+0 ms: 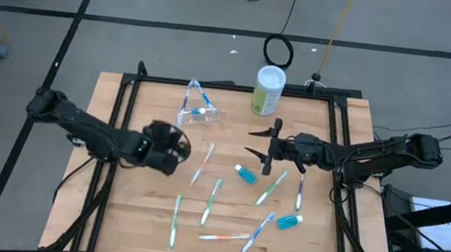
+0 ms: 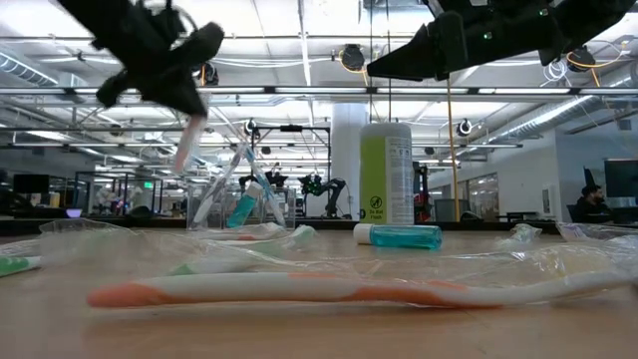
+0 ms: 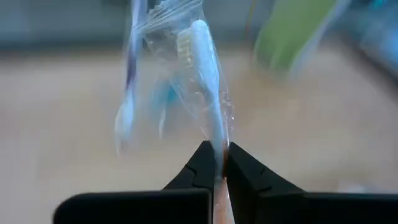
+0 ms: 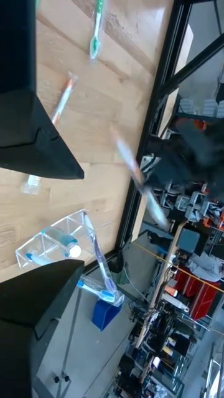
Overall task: Pick & Place toothbrushing station
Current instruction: Put the middle left orange toothbrush into the transparent organizer
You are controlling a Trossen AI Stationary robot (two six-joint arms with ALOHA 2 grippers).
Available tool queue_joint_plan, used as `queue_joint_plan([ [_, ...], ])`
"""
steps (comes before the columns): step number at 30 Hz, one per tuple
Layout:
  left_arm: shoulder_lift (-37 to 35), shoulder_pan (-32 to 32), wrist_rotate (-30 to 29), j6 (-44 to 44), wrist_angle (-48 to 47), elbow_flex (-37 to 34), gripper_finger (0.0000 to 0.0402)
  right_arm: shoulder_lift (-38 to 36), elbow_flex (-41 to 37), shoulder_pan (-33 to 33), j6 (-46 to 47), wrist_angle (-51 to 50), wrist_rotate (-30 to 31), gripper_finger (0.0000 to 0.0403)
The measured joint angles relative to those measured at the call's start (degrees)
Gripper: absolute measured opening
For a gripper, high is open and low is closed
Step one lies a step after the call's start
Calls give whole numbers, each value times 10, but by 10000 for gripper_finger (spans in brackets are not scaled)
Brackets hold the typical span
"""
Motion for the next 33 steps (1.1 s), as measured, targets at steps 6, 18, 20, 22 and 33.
queue_joint_plan([
  [6,1,87,-261,297,194,1,22,0,0,1,0,-1,0,215],
  [18,132,271,-203,344,298,0,14,0,0,1,0,-2,0,215],
  [20,157,274,-169,323,302,2,30,0,0,1,0,-2,0,215],
  [22,186,276,-148,320,303,1,46,0,0,1,0,-2,0,215],
  [33,241,286,-38,451,301,2,65,0,0,1,27,-5,0,215],
])
